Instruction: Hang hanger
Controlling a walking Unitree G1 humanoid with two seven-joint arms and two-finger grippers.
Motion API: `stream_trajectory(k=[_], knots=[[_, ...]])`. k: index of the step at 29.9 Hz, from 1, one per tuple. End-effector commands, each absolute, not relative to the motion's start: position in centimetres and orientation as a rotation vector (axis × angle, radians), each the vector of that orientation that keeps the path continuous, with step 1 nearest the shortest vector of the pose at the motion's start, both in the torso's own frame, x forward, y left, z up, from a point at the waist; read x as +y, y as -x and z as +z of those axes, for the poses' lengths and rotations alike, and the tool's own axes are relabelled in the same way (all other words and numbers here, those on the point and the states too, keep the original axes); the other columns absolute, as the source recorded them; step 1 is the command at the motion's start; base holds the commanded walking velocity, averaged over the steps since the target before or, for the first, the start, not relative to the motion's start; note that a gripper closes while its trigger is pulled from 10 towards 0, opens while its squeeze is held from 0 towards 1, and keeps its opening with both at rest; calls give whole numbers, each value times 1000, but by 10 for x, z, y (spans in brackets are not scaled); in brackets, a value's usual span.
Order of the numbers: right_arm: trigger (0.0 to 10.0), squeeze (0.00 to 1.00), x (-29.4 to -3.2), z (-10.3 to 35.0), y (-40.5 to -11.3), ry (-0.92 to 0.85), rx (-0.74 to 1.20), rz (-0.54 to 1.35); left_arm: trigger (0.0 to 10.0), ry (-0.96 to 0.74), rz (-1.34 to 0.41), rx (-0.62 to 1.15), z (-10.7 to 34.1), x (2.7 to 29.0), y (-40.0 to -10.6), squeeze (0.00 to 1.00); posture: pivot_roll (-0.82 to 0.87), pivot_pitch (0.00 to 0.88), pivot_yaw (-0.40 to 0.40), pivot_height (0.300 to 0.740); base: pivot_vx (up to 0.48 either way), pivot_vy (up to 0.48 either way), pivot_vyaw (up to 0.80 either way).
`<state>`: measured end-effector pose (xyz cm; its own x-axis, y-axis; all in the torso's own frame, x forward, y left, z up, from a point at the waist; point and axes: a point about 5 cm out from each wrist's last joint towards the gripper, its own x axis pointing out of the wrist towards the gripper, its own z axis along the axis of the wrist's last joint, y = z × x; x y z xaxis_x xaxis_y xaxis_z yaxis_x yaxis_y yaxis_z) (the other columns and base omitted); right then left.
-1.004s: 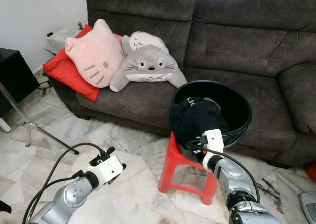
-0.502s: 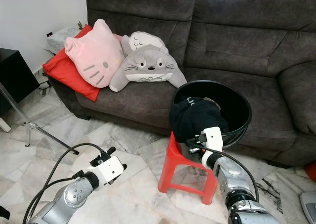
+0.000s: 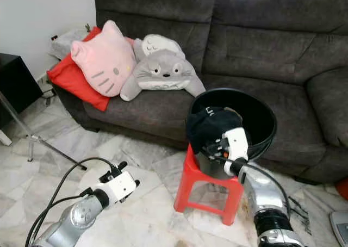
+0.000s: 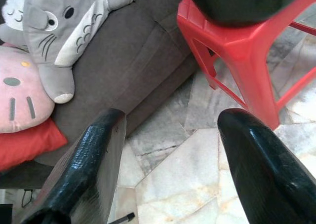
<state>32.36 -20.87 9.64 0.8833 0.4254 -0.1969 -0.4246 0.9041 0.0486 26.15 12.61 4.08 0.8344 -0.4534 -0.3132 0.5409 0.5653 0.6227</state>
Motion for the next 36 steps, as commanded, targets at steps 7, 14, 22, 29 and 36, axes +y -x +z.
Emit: stream_trajectory(k=[7,14,22,29,36], knots=[[0,0,-209,159,-334,38,60,340,10000,-758,-567,52,53,120,-268,0,-77,0,17,740,0,0,0],[0,0,-189,199,-349,-19,-64,350,10000,-717,-555,15,58,111,-270,0,-73,0,14,740,0,0,0],[0,0,-166,232,-365,-18,-127,405,10000,-629,-550,-38,74,97,-279,0,-67,0,10,740,0,0,0],[0,0,-140,278,-373,-80,-258,475,10000,-588,-510,-66,82,100,-281,0,-55,0,3,740,0,0,0],[0,0,-121,341,-368,-163,-475,581,10000,-565,-464,-77,87,105,-286,0,-57,0,-1,740,0,0,0]])
